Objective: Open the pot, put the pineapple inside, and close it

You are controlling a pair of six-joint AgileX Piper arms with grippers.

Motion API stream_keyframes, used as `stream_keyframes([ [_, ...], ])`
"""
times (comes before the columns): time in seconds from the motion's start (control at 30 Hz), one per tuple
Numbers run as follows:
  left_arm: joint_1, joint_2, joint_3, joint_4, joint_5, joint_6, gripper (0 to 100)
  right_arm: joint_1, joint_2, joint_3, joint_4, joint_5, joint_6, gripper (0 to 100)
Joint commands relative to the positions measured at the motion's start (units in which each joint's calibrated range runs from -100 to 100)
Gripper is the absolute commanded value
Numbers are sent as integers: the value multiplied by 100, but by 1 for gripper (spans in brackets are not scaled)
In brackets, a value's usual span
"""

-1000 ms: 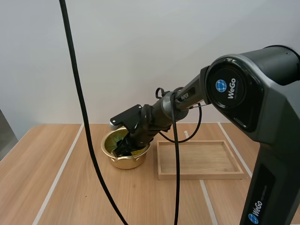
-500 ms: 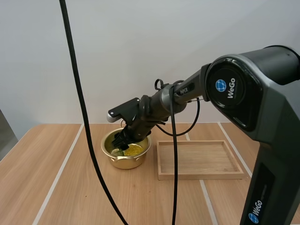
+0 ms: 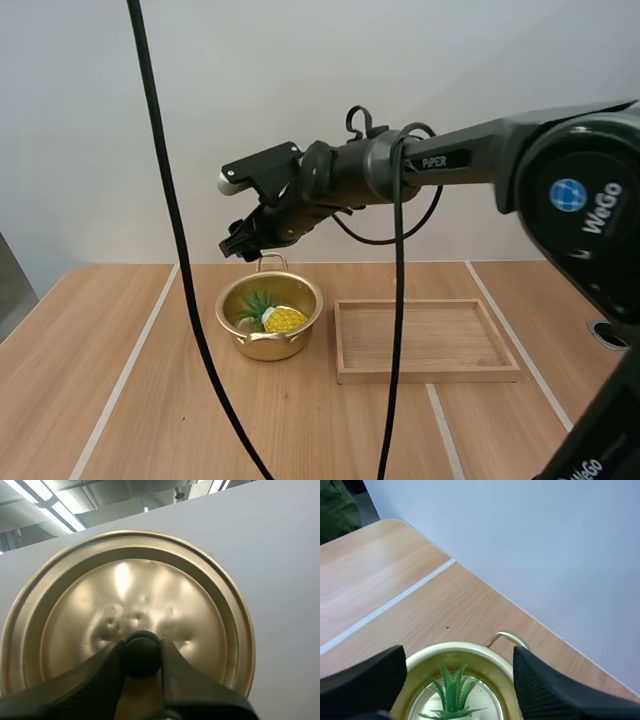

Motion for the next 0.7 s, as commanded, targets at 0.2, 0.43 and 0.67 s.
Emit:
stream_keyframes([
  [0.2, 0, -40, -51, -38, -201, -41, 0, -68, -1355, -38, -265, 246, -33, 100],
  [0.43, 0, -40, -51, -38, -201, -41, 0, -544, -2100, -38, -265, 626, 176, 100],
  [0.67, 0, -40, -51, -38, -201, -41, 0, -1063, -2723, -38, -253, 856, 496, 100],
])
